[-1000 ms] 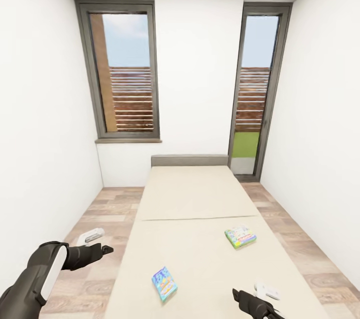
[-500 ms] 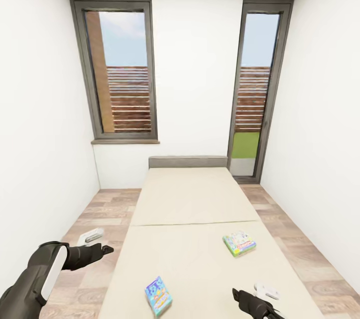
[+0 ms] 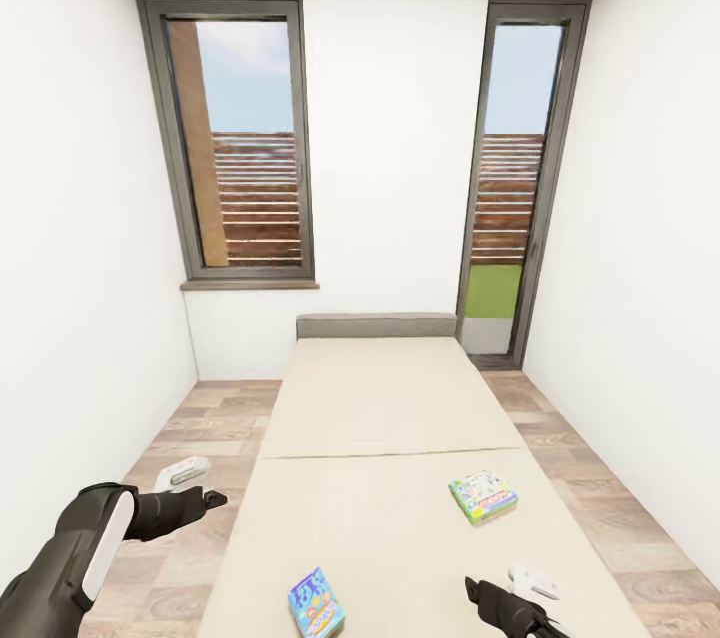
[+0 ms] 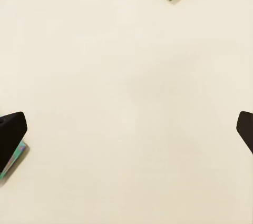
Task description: Put all the toys in the child's room - the three board games (two on the bed and one on the table), the two jigsaw puzzles on the table, and the tennis ball on the table - inside the toy box on the table in the child's room.
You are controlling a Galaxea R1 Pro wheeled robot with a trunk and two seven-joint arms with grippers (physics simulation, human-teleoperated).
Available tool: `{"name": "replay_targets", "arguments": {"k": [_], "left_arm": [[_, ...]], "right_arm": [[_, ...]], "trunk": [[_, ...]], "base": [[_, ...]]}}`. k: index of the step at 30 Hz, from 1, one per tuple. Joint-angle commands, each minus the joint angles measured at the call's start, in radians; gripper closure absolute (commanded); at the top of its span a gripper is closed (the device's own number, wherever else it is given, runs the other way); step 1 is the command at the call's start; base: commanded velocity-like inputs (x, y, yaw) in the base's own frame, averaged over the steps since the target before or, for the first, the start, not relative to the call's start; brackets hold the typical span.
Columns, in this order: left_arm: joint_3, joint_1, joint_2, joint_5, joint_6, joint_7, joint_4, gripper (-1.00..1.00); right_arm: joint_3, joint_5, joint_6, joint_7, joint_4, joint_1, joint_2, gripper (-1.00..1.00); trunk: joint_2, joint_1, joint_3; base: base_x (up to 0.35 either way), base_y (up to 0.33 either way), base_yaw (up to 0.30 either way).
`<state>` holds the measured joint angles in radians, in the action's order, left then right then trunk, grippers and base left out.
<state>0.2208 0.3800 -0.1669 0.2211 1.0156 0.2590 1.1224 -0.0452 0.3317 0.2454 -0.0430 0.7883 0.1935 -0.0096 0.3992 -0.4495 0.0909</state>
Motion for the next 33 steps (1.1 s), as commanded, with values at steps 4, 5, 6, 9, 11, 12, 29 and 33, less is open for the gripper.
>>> {"name": "replay_targets", "arguments": {"k": [4, 5, 6, 9, 11, 12, 29, 33], "left_arm": [[0.002, 0.0, 0.0, -0.002, 0.005, 0.005, 0.0, -1.0], [0.002, 0.0, 0.0, -0.002, 0.005, 0.005, 0.0, -1.0], [0.002, 0.0, 0.0, -0.002, 0.005, 0.005, 0.0, -1.0], [0.002, 0.0, 0.001, -0.002, 0.005, 0.005, 0.0, -1.0], [0.002, 0.0, 0.002, -0.002, 0.005, 0.005, -0.001, -1.0], [0.002, 0.0, 0.002, -0.002, 0.005, 0.005, -0.001, -1.0], [-0.013, 0.0, 0.018, 0.0, 0.005, 0.007, -0.002, -1.0], [-0.106, 0.008, 0.054, -0.001, -0.005, -0.001, -0.038, -1.0]], "right_arm": [[0.001, 0.01, 0.005, -0.005, 0.002, 0.0, 0.0, -1.0], [0.0, 0.009, 0.005, -0.006, 0.002, 0.0, 0.0, -1.0], [0.001, 0.01, 0.005, -0.006, 0.002, 0.0, 0.0, -1.0], [0.0, 0.01, 0.005, -0.005, 0.002, 0.0, 0.0, -1.0], [0.001, 0.01, 0.005, -0.005, 0.002, 0.0, 0.0, -1.0], [0.001, 0.01, 0.005, -0.006, 0.002, 0.0, 0.0, -1.0], [0.004, 0.008, 0.003, -0.003, 0.013, 0.0, 0.0, -1.0], [0.006, 0.007, 0.012, -0.003, 0.032, 0.0, 0.0, -1.0]], "trunk": [[0.001, 0.0, 0.0], [0.001, 0.0, 0.0], [0.001, 0.0, 0.0], [0.001, 0.0, 0.0], [0.001, 0.0, 0.0], [0.001, 0.0, 0.0], [0.001, 0.0, 0.0], [0.001, 0.0, 0.0]], "base": [[0.083, 0.002, 0.0], [0.05, 0.0, 0.0], [0.04, 0.0, 0.0], [0.023, 0.0, 0.0], [0.009, 0.0, 0.0], [0.007, 0.0, 0.0], [0.001, 0.0, 0.0], [0.0, 0.0, 0.0]]}}
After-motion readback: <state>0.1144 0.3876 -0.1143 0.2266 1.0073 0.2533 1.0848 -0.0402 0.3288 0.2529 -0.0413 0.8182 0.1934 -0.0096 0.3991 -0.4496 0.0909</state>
